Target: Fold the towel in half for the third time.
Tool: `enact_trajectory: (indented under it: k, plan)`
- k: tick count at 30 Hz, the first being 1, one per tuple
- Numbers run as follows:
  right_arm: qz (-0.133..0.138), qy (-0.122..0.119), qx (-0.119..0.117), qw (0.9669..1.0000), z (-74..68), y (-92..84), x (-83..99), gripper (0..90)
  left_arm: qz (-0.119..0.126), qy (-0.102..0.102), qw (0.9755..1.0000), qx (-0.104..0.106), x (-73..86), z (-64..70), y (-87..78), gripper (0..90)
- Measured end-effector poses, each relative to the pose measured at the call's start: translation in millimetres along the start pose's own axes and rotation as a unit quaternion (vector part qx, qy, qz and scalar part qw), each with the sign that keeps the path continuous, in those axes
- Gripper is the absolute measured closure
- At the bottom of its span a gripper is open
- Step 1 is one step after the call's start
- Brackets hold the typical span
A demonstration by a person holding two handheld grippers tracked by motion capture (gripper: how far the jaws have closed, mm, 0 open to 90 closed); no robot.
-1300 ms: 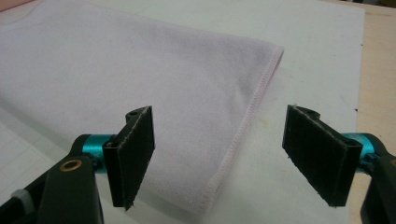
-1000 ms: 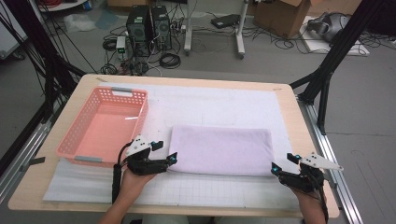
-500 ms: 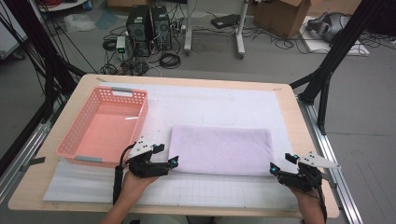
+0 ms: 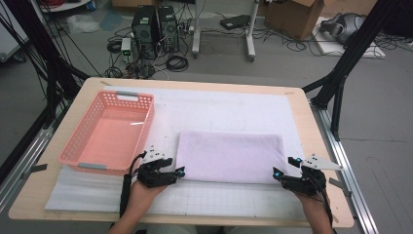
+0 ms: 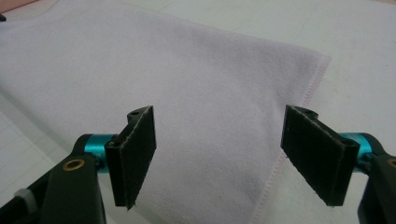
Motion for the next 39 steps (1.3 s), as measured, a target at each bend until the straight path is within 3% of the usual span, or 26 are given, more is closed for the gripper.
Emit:
enact_trajectory:
  k: [5, 11, 16, 23, 24, 29, 33, 39]
  plan:
    - [-0.002, 0.0, -0.002, 1.0, -2.2, 2.3, -0.9, 25.5, -0.017, 0.007, 0.9998, -0.007, 2.0, 1.7, 1.6, 45.1]
    - [-0.001, -0.002, -0.005, 1.0, -2.6, 4.5, -2.8, 25.6, -0.026, 0.005, 0.9997, 0.0, 3.5, 2.2, 5.3, 53.2]
    - [-0.013, -0.005, -0.021, 0.9997, -7.8, 17.9, -7.1, 27.0, -0.024, 0.009, 0.9996, -0.009, 4.1, 3.4, 6.0, 56.6]
    - [-0.009, -0.029, -0.043, 0.9986, -22.2, 43.3, -30.8, 27.0, -0.023, 0.009, 0.9997, -0.007, 4.7, 5.5, 6.9, 67.4]
    - [-0.006, -0.034, -0.057, 0.9978, -27.5, 55.6, -42.0, 27.0, -0.022, 0.008, 0.9997, -0.005, 4.7, 7.1, 7.4, 69.9]
    - [-0.019, -0.04, -0.081, 0.9957, -38.9, 82.7, -64.6, 26.5, -0.022, -0.016, 0.9996, -0.005, 5.1, 7.8, 7.9, 74.7]
    - [-0.046, -0.066, -0.106, 0.9911, -51.2, 109.2, -83.8, 26.3, -0.021, -0.036, 0.9991, -0.001, 5.3, 6.8, 8.1, 75.9]
    - [-0.086, -0.093, -0.125, 0.9841, -68.3, 144.6, -102.8, 26.1, -0.025, -0.046, 0.9986, 0.004, 5.0, 5.7, 7.8, 76.2]
Point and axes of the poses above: each handheld gripper's, and its own axes: y roughly forward along the jaws, x roughly out of its underside, z roughly to its right, the point moved 4 cm from there along y, roughly forward along the jaws, and after that the axes turned 2 degrees about -x, right-handed, at the moved point
